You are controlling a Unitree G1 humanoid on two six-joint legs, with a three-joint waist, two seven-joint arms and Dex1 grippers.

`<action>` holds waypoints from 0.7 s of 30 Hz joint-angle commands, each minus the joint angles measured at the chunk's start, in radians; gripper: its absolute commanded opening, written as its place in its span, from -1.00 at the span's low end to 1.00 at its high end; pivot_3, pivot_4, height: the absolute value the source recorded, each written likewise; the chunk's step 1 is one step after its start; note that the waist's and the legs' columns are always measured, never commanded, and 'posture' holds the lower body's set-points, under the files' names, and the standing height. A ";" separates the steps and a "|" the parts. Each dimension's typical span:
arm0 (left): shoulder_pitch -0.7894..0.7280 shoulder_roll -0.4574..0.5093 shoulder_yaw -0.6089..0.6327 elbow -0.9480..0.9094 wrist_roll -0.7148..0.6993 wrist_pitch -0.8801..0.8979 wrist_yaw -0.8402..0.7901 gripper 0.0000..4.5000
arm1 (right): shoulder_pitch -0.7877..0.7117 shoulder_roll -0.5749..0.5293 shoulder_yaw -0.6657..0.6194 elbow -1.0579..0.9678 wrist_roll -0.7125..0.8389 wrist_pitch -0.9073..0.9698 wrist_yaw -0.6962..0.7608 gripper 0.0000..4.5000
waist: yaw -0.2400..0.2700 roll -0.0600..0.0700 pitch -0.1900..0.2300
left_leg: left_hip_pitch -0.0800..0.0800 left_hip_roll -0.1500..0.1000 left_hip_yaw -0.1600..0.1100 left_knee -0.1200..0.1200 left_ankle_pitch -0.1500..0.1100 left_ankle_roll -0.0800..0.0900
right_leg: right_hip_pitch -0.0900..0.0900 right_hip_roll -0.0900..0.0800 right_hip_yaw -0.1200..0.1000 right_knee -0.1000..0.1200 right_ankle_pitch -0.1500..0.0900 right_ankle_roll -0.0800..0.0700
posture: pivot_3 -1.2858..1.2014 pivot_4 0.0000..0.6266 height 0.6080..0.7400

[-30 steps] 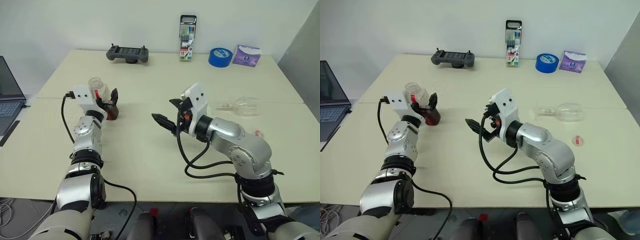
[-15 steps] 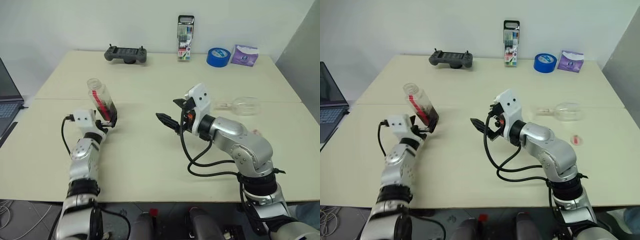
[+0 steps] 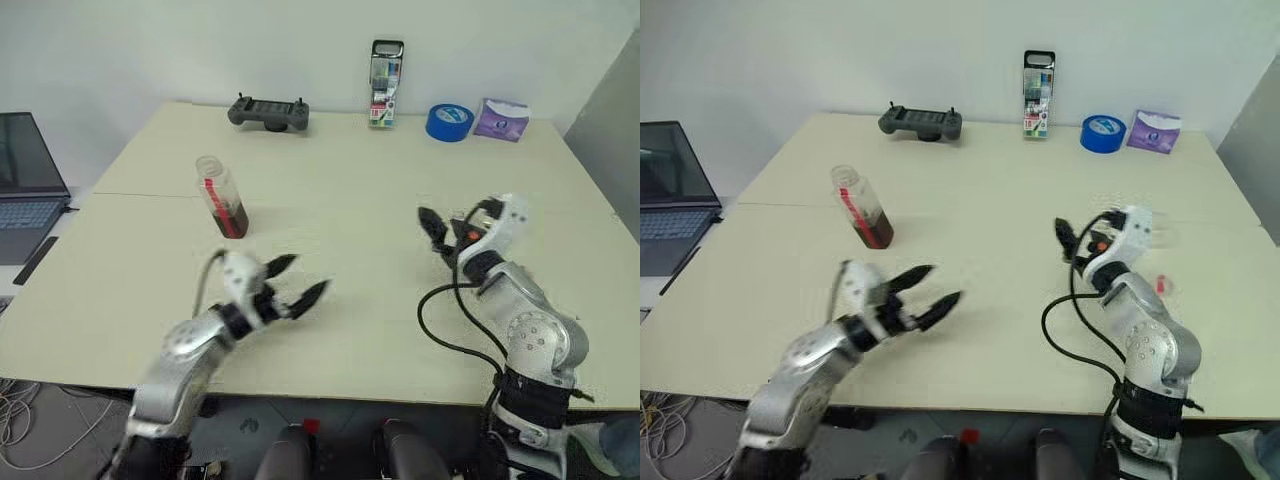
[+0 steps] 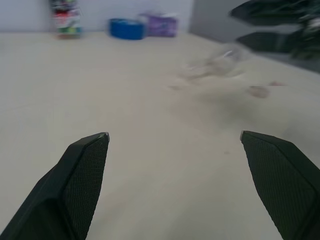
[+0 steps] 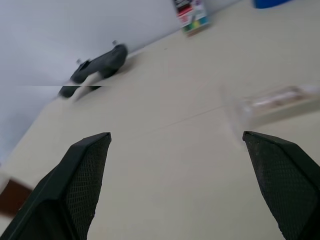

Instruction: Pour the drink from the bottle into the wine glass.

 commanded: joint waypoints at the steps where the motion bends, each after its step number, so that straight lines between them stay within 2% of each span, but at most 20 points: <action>1: -0.118 -0.021 -0.065 -0.014 -0.052 0.118 -0.045 0.99 | -0.056 0.081 -0.094 0.044 0.086 -0.090 -0.111 1.00 | -0.013 0.000 0.000 | 0.000 0.001 0.000 0.000 0.000 0.000 | 0.000 0.000 0.000 0.000 0.000 0.000 | 0.03 -0.52 1.00; 5: -0.183 -0.025 -0.071 0.009 -0.055 0.154 -0.074 0.99 | -0.173 0.144 -0.201 0.223 0.194 -0.225 -0.206 1.00 | -0.038 0.002 0.000 | 0.001 0.003 0.001 -0.002 0.000 0.000 | -0.001 0.003 0.001 0.000 0.000 0.000 | 0.03 -0.52 1.00; 8: -0.191 -0.020 -0.049 0.036 -0.037 0.140 -0.080 0.99 | -0.262 0.135 -0.278 0.413 0.302 -0.349 -0.209 1.00 | -0.043 0.004 0.000 | 0.001 0.005 0.001 -0.003 0.000 0.001 | -0.001 0.004 0.002 0.000 0.000 0.000 | 0.03 -0.52 1.00; 13: -0.186 -0.025 -0.031 0.036 -0.023 0.129 -0.066 0.99 | -0.319 0.089 -0.302 0.586 0.380 -0.450 -0.179 1.00 | -0.044 0.006 0.002 | 0.001 0.006 0.002 -0.003 -0.001 0.001 | -0.002 0.005 0.002 0.000 0.000 0.000 | 0.03 -0.52 1.00; 21: -0.154 -0.019 -0.019 0.009 -0.012 0.128 -0.046 0.99 | -0.346 0.068 -0.283 0.686 0.454 -0.484 -0.174 1.00 | -0.043 0.006 0.002 | 0.000 0.005 0.002 -0.002 -0.001 0.001 | -0.002 0.004 0.003 0.000 0.000 0.000 | 0.03 -0.52 1.00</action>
